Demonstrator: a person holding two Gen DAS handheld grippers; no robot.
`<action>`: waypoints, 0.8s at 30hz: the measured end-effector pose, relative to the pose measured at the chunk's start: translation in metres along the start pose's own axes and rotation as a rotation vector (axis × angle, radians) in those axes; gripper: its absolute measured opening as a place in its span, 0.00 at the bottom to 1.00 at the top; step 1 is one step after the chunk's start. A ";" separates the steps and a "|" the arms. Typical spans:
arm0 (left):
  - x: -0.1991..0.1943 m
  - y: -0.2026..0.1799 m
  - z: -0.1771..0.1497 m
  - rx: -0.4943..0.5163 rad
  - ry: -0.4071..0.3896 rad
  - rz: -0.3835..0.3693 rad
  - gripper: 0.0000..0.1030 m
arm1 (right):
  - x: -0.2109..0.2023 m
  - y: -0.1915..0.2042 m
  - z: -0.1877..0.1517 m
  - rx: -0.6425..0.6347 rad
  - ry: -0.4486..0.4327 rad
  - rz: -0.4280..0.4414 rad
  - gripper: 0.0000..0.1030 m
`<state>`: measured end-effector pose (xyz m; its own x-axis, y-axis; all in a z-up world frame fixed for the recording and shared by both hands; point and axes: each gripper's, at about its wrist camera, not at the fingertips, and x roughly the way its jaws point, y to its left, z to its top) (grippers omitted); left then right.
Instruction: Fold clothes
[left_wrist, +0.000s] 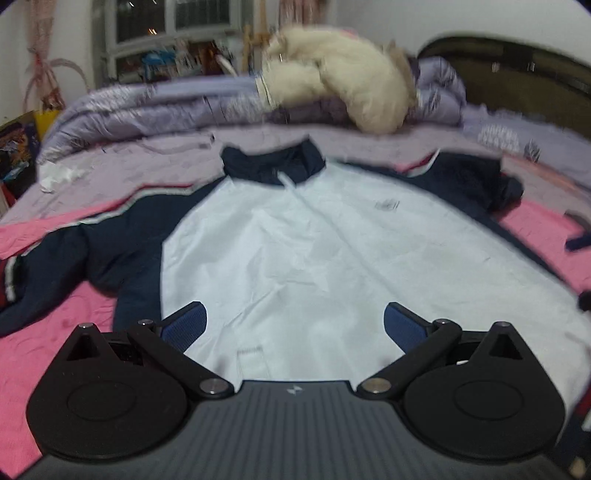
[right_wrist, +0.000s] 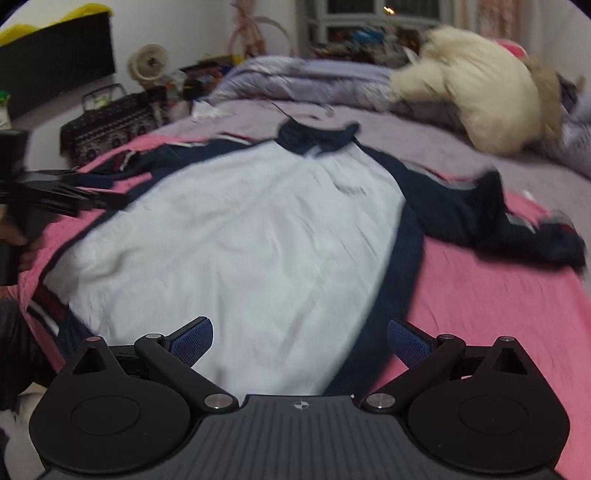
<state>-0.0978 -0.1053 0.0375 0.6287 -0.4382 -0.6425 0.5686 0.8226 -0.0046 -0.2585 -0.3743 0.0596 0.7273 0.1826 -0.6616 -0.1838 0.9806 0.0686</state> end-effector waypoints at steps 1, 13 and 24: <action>0.020 0.003 0.000 0.000 0.046 -0.016 1.00 | 0.010 0.004 0.012 -0.024 -0.012 0.004 0.99; 0.066 0.004 -0.008 0.024 0.060 -0.039 1.00 | 0.122 0.049 0.022 -0.113 0.107 0.040 1.00; 0.063 0.008 -0.008 0.023 0.059 -0.035 1.00 | -0.019 0.009 -0.057 -0.140 0.348 -0.065 1.00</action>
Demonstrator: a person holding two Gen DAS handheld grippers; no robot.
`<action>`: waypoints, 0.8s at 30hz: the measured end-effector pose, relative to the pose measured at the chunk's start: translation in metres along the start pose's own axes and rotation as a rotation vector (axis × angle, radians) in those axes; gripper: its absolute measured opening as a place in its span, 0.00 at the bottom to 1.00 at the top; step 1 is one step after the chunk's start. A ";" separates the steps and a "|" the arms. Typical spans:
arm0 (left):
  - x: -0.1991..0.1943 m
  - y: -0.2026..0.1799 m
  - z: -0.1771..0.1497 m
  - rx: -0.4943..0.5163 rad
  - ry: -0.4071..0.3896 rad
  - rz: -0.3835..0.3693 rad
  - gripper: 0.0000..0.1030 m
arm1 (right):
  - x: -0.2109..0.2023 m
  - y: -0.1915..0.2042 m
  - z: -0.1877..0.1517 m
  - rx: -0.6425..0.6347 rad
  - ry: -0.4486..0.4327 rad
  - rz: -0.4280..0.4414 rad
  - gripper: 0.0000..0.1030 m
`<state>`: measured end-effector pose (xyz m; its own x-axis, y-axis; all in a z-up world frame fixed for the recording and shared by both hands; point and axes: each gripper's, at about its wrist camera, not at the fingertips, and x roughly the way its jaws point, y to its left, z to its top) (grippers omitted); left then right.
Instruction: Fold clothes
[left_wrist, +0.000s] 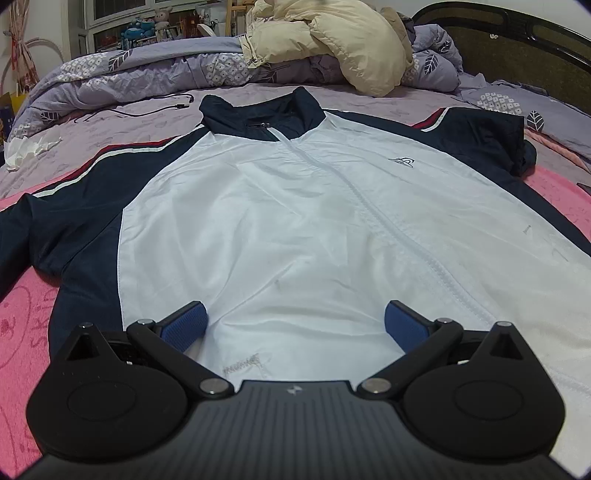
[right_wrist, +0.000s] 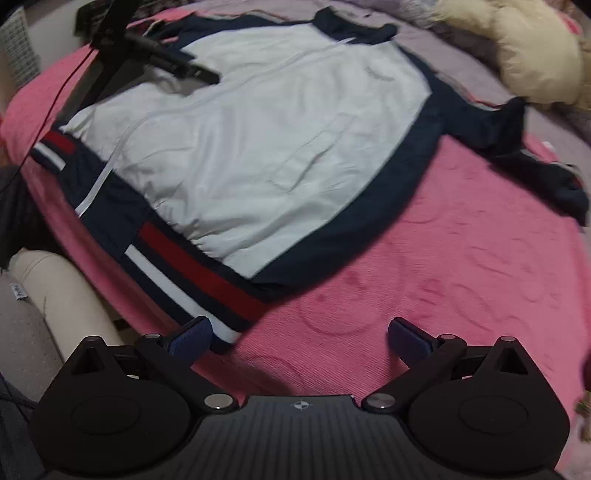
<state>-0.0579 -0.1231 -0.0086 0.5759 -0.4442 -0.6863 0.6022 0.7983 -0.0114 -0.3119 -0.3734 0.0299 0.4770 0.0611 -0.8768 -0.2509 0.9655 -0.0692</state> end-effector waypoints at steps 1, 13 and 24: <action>0.000 0.000 0.000 0.000 0.000 0.000 1.00 | -0.008 -0.001 0.002 0.019 -0.028 -0.025 1.00; 0.000 0.000 0.000 -0.001 0.001 0.002 1.00 | 0.043 -0.002 0.168 0.001 -0.337 0.005 1.00; 0.000 -0.001 0.000 0.002 0.002 0.005 1.00 | 0.176 0.026 0.244 0.073 -0.237 -0.019 1.00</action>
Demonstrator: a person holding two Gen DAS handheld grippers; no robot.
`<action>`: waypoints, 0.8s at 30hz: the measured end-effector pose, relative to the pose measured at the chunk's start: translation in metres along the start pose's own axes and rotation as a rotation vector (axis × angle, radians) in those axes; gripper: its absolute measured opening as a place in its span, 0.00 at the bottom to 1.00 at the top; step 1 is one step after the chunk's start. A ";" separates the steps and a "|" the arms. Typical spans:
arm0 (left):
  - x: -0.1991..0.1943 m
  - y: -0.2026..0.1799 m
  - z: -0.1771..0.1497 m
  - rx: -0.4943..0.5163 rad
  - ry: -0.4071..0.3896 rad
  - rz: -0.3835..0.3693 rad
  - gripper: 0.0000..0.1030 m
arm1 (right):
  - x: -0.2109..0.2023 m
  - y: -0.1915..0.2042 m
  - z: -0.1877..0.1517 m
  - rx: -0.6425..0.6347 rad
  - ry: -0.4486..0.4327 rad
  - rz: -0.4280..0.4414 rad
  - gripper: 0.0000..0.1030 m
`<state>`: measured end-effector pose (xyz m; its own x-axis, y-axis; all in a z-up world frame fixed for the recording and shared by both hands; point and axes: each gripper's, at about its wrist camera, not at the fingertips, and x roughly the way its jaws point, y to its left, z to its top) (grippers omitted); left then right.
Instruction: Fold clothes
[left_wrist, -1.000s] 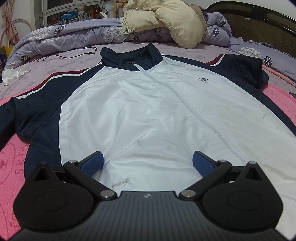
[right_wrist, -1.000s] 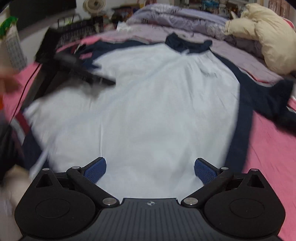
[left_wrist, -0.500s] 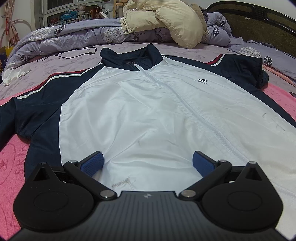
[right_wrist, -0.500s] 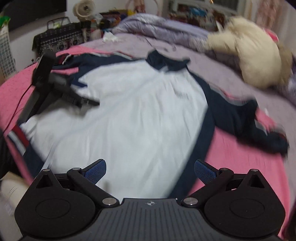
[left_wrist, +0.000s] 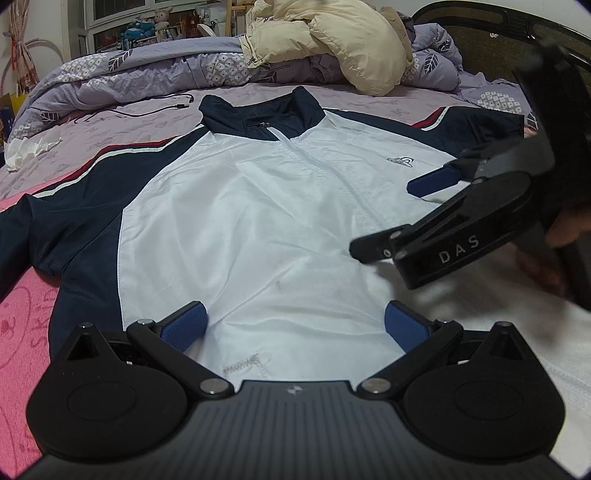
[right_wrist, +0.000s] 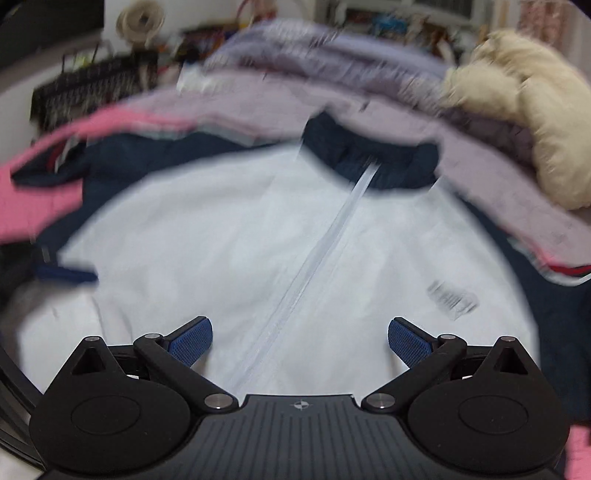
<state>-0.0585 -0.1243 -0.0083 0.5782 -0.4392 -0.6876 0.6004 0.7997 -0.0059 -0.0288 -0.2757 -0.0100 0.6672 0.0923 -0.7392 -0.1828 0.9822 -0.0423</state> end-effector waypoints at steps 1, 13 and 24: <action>0.000 -0.001 0.000 0.002 0.000 0.001 1.00 | 0.000 -0.002 -0.007 0.028 -0.045 0.015 1.00; -0.001 -0.001 0.000 0.003 0.001 0.002 1.00 | -0.008 -0.010 -0.015 0.049 -0.045 0.056 1.00; -0.001 0.000 0.000 0.002 0.000 -0.005 1.00 | -0.091 -0.029 -0.081 -0.055 0.107 0.119 1.00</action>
<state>-0.0592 -0.1232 -0.0076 0.5757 -0.4430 -0.6873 0.6043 0.7967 -0.0074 -0.1432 -0.3264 0.0041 0.5580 0.1868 -0.8085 -0.2972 0.9547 0.0154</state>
